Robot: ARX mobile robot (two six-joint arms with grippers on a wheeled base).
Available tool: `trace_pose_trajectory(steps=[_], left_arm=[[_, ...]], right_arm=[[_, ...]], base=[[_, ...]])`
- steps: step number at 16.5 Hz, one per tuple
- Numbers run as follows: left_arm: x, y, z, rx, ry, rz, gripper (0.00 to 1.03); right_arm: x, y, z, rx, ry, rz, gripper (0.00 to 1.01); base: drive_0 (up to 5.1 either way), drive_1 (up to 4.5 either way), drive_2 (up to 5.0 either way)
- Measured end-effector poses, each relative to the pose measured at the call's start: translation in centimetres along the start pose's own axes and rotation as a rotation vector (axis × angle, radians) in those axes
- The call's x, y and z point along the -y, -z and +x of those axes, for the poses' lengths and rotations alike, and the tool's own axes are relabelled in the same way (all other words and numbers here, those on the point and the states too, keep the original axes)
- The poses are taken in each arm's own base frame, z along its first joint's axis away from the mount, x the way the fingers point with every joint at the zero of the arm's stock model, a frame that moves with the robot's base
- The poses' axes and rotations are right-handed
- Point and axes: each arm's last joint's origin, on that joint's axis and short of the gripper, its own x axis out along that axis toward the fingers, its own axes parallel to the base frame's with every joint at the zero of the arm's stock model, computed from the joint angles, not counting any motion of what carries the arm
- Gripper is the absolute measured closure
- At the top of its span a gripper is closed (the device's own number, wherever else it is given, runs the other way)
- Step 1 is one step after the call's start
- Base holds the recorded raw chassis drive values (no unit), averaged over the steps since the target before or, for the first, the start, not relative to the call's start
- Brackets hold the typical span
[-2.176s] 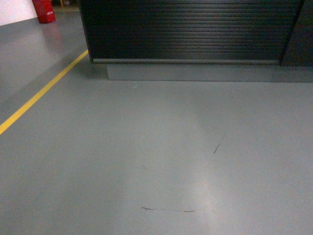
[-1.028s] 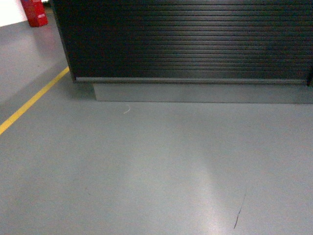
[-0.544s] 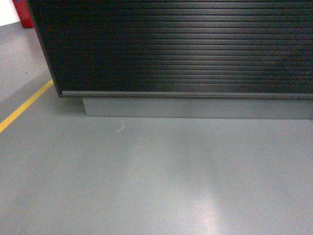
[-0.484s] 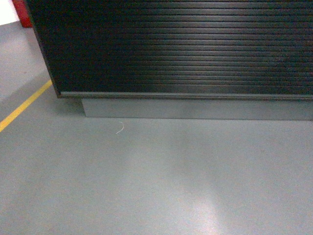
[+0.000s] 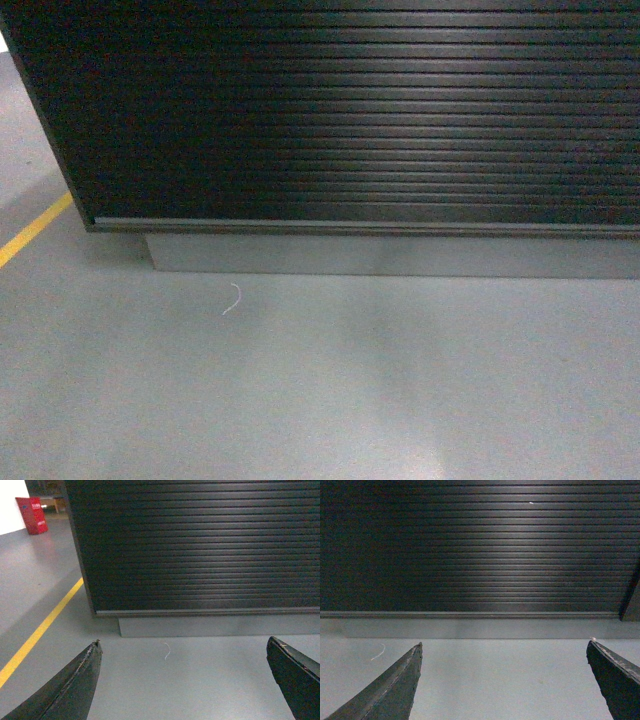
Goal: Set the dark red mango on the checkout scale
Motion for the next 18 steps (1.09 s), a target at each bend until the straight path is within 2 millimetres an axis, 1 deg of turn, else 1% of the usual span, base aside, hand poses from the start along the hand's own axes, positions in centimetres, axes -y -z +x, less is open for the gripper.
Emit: trace_pose_trajectory(steps=[2, 12, 18], left_arm=[[0.00, -0.01, 0.00, 0.002, -0.001, 0.000, 0.05], [0.00, -0.01, 0.00, 0.001, -0.002, 0.000, 0.05], [0.00, -0.02, 0.00, 0.002, -0.001, 0.000, 0.05]], right_arm=[[0.00, -0.01, 0.00, 0.001, 0.000, 0.000, 0.03], [0.00, 0.00, 0.00, 0.000, 0.000, 0.000, 0.03], [0.00, 0.00, 0.00, 0.000, 0.000, 0.000, 0.03]], base=[[0.2, 4.47, -4.2], [0.0, 2.17, -2.1], [0.0, 2.91, -2.9]])
